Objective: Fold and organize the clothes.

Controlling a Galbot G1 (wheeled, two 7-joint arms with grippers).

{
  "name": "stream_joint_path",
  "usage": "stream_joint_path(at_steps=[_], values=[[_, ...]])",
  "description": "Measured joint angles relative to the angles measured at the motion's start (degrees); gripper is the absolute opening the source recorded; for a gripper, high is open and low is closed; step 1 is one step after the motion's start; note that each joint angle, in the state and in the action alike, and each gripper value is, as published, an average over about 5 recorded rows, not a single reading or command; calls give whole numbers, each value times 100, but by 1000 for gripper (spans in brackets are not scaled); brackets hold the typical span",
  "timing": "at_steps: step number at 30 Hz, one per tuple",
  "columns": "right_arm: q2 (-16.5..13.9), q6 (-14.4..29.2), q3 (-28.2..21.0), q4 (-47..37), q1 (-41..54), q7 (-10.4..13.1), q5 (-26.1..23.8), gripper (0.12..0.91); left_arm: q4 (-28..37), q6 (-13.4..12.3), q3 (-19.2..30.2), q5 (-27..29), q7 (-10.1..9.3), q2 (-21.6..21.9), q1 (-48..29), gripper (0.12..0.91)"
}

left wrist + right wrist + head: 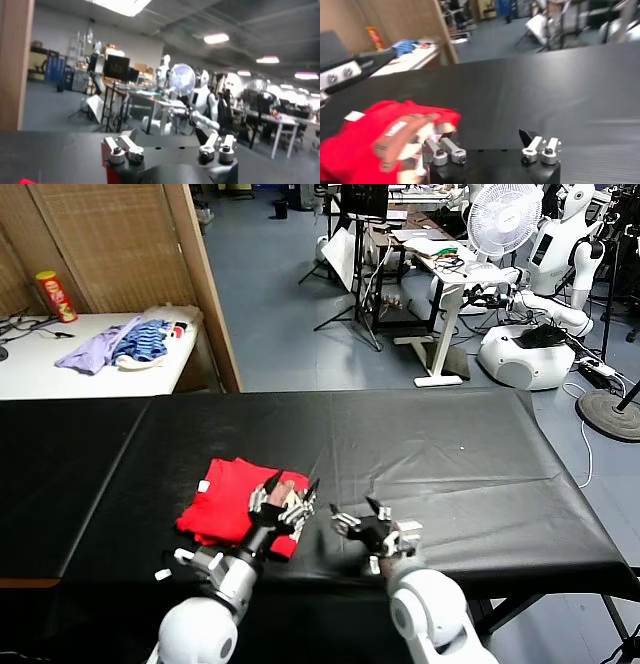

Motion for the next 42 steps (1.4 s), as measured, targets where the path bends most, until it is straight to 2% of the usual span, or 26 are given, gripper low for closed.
stream_joint_path(at_steps=[4,7,11,15,18,21,24,26,30,34,37,42], values=[[141,60,-223,-404,258,6,111,793,-35,-71,-103,-10,-47,-10,80,797],[249,103,-356,-702,442,5,129,736,-58,-116,-191,-11,-73,-30,160,798],[372,230,-488,-1079,656,-80,28,563,-84,-178,-308,-18,-110,-43,291,798],[385,478,-566,-1398,833,-313,-334,346,-109,-233,-413,-25,-140,-35,403,798],[311,790,-591,-1609,995,-590,-811,188,-118,-265,-478,-18,-163,-37,453,798],[183,1237,-571,-1807,1187,-899,-1472,122,-108,-315,-529,27,-202,-37,485,798],[12,1738,-520,-1920,1318,-1151,-2125,143,-49,-433,-581,102,-257,-13,508,798],[-125,2058,-480,-1930,1331,-1261,-2473,195,8,-495,-622,144,-286,24,522,798],[-436,2644,-368,-1731,1142,-1315,-2981,384,140,-500,-712,154,-437,121,519,798],[-695,2991,-205,-1289,707,-1137,-3155,617,254,-445,-820,-2,-715,221,501,798],[-820,3074,-40,-839,262,-931,-3135,746,252,-276,-891,-50,-885,310,553,798],[-871,3106,357,55,-732,-511,-2892,796,71,-80,-1019,19,-993,479,799,798]])
